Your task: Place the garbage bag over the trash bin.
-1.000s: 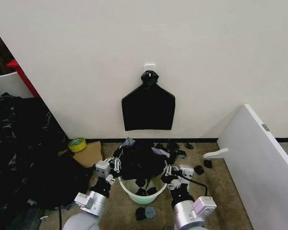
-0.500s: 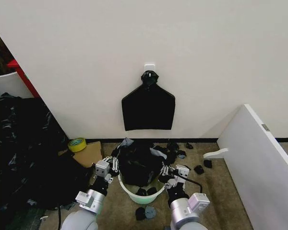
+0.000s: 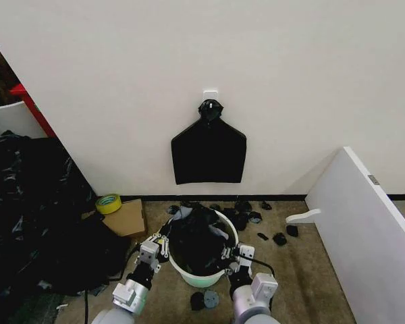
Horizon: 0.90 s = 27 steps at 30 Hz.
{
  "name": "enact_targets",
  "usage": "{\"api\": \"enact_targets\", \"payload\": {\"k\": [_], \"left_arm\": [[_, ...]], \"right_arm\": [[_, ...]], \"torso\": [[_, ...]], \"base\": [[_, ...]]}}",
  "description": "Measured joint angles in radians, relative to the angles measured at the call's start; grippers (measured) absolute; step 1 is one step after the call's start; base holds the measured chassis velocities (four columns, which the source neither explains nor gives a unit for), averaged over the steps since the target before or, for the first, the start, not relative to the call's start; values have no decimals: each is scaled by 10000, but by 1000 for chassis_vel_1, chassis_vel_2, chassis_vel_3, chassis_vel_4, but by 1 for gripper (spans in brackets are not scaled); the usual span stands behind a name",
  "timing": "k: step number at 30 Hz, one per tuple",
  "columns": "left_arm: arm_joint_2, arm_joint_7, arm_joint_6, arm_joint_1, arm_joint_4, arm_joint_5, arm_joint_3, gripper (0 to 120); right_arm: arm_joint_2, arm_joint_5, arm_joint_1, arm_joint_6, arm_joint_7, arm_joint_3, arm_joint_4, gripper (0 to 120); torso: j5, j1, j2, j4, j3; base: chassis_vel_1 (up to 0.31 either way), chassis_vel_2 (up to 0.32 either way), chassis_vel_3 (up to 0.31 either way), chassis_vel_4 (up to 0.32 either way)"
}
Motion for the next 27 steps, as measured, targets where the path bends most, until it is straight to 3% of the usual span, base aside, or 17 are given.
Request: {"api": "enact_targets", "payload": {"k": [3,10,14,19,23,26,27], "left_arm": [[115,-333,48,120,-148,267,-25,0],[639,-2142,1089,813,-762,1513,51,0],[811,-2444,1474,1027,-866,1764,256,0],[1194,-2577,2306,1120,-1238,841,761,0],[1579,-2785,3345,1263,-1859,-323,1070,0],[1894,-3211,4614,1352,-2592,-1245,1262,0],[1894,-3211,4614,1352,-2592,-1245,1262,0]], "right_arm": [[-206,-133,-214,-25,129,9,186,0],[-701,-166,-733,-425,737,23,532,0],[-740,-16,-675,-707,936,-95,495,0],[-868,572,-376,-1518,1329,-386,683,0],[-1052,1114,-211,-2260,1646,-481,1047,0],[-1311,1899,-164,-3318,2162,-517,1596,0],[-1311,1899,-164,-3318,2162,-517,1596,0]], "torso": [[-1,0,0,-1,0],[0,0,0,-1,0],[0,0,0,1,0],[-1,0,0,0,0],[0,0,0,0,0],[-1,0,0,0,0],[-1,0,0,0,0]], "base": [[0,0,0,0],[0,0,0,0],[0,0,0,0],[0,0,0,0],[0,0,0,0],[0,0,0,0],[0,0,0,0]]}}
